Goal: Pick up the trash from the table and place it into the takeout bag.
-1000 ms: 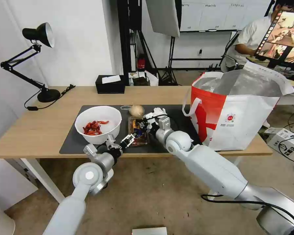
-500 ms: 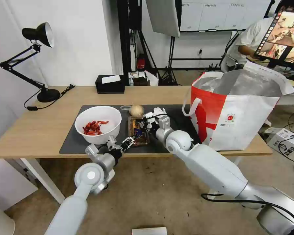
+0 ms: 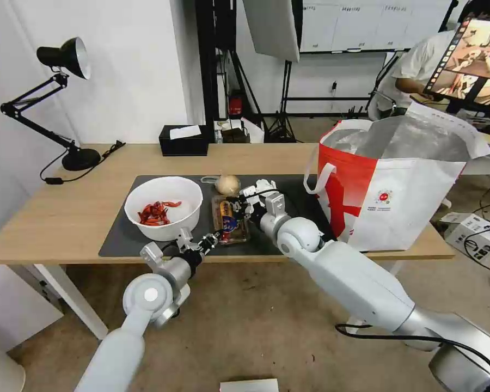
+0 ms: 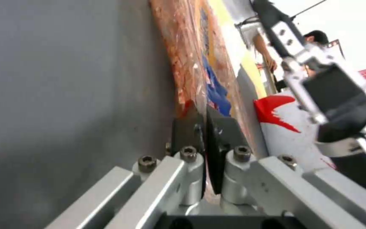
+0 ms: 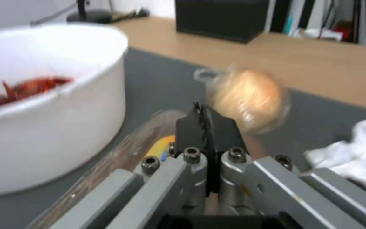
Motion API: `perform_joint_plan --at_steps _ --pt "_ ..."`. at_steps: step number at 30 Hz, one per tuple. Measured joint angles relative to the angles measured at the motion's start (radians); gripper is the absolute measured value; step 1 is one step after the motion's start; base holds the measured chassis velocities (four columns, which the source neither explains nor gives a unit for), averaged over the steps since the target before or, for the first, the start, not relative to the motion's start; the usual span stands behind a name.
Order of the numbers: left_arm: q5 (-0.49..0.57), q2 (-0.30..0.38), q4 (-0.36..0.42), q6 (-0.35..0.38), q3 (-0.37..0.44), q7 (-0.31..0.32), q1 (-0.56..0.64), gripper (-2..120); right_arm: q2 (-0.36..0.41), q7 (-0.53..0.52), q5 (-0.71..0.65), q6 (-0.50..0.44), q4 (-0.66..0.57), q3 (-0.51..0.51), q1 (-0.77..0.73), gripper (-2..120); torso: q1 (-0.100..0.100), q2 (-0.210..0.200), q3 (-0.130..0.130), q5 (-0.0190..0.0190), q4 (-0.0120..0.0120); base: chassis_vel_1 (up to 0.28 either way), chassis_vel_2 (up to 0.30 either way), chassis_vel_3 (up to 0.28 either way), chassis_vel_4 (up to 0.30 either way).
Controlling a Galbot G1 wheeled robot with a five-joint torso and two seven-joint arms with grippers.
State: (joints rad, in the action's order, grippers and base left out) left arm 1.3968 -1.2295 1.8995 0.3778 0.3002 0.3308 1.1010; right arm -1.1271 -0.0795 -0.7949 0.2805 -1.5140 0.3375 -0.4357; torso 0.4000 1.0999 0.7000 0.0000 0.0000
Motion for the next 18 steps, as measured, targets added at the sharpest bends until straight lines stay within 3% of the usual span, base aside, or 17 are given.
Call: perform_joint_plan --at_steps 9,13,18 --pt "0.000 0.008 0.053 -0.021 0.005 -0.016 0.009 0 0.079 -0.031 -0.010 -0.034 -0.174 -0.107 -0.107 0 0.000 0.000 0.000 0.0002 -0.0001 0.000 0.000 0.000 0.000" --pt "-0.009 0.013 0.087 -0.032 0.000 -0.016 0.012 0 0.120 -0.068 0.005 -0.048 -0.285 -0.166 -0.205 0 0.000 0.000 0.000 0.0002 0.0000 0.000 0.000 0.000 0.000" --pt "-0.012 0.024 0.140 -0.056 -0.009 -0.013 0.008 0 0.187 -0.101 0.080 -0.073 -0.454 -0.317 -0.425 0 0.000 0.000 0.000 0.0003 -0.0003 0.000 0.000 0.000 0.000"
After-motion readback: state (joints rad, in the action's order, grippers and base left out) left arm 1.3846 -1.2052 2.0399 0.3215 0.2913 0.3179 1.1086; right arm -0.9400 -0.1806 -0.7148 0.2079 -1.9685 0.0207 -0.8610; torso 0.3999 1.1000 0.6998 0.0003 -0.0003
